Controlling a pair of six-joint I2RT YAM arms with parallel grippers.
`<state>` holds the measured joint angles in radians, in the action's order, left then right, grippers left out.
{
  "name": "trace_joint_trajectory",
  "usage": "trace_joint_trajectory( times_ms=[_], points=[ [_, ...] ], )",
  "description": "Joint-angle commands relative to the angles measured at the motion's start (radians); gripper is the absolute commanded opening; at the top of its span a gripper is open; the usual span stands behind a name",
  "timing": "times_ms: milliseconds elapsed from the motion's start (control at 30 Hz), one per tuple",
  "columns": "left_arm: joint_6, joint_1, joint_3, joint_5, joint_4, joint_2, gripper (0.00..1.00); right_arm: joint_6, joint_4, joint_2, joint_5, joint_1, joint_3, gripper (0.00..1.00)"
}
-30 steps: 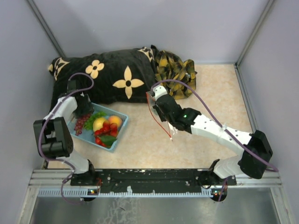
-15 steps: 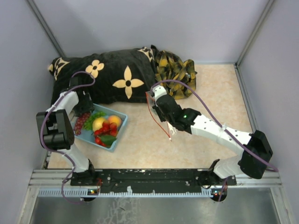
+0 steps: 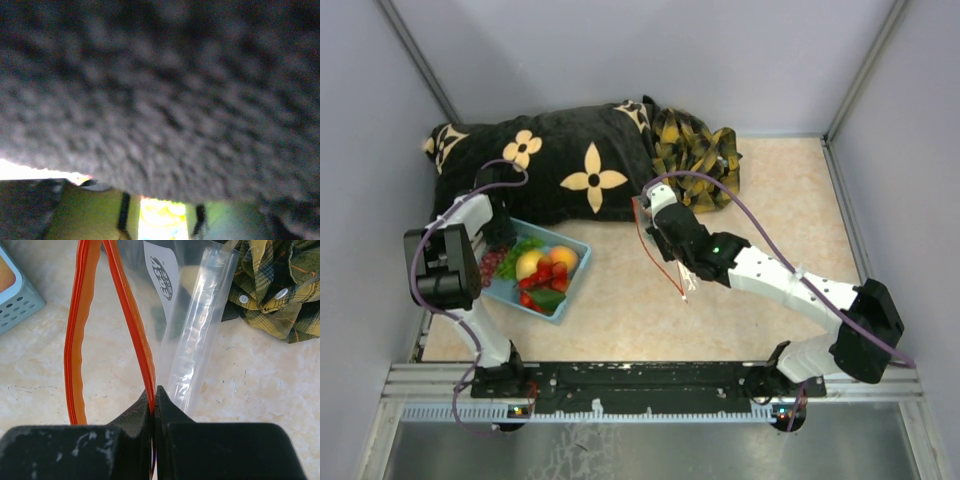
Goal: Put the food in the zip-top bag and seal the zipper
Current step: Pick up the fake fruit from the bin.
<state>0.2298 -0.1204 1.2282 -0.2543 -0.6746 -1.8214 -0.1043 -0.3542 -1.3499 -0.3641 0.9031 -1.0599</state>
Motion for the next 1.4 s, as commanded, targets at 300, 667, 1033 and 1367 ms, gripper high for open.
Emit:
trace_joint_trajectory(
  times_ms=[300, 667, 1033, 1367],
  points=[
    [0.023, -0.003, -0.062, 0.057, -0.005, 0.292, 0.07, 0.006, 0.029, 0.05, 0.002, 0.009, -0.016, 0.0],
    [0.027, 0.003, -0.168, 0.278, 0.065, 0.612, 0.0, -0.005, 0.002, 0.033, -0.021, 0.009, -0.061, 0.0],
    [0.115, 0.078, -0.225, 0.635, 0.221, 0.852, 0.0, -0.047, -0.025, 0.005, -0.02, 0.01, -0.109, 0.0],
    [0.258, 0.225, -0.186, 0.823, 0.422, 0.96, 0.0, -0.113, -0.04, -0.015, 0.009, 0.01, -0.15, 0.0]
  ],
)
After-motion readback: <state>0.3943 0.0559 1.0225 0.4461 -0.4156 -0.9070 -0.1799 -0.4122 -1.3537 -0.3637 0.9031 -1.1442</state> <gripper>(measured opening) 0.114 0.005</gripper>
